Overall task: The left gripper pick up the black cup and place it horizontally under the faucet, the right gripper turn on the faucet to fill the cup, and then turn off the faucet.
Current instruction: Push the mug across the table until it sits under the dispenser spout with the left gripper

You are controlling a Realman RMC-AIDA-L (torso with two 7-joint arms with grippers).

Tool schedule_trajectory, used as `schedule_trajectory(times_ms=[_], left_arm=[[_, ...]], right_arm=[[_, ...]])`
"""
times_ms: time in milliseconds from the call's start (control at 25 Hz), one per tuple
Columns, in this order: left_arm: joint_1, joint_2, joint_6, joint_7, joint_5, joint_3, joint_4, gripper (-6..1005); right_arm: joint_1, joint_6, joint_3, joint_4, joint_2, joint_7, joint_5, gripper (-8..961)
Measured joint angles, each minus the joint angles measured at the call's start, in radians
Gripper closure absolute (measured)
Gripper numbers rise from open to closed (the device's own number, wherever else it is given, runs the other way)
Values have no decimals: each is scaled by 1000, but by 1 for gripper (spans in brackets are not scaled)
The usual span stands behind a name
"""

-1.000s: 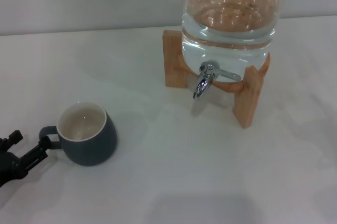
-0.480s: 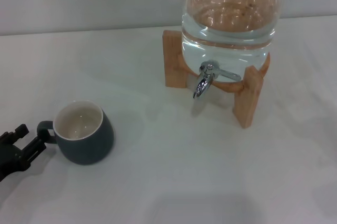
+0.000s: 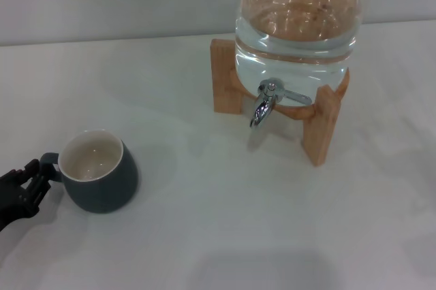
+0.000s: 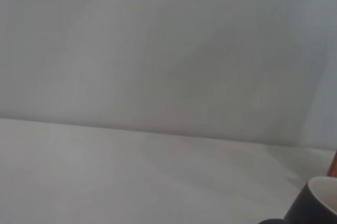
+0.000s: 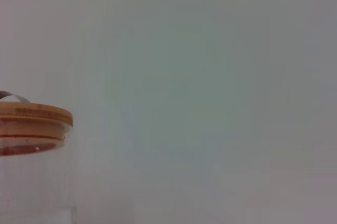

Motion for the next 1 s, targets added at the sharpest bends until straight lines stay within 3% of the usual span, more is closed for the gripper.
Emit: schedule_trajectory(times_ms=[240,440,1000], left_arm=[[-7,1,16,-5,-1,-2,3,739],[-11,2,33,-9,-1,1,8,726],[-22,6,67,-29,20,3,45,575]], right_arm=[[1,-1,0,0,0,-2,0,96],[7,-12,0,0,0,-3,0,96],[30,-48,0,0,7,-6,0,96]])
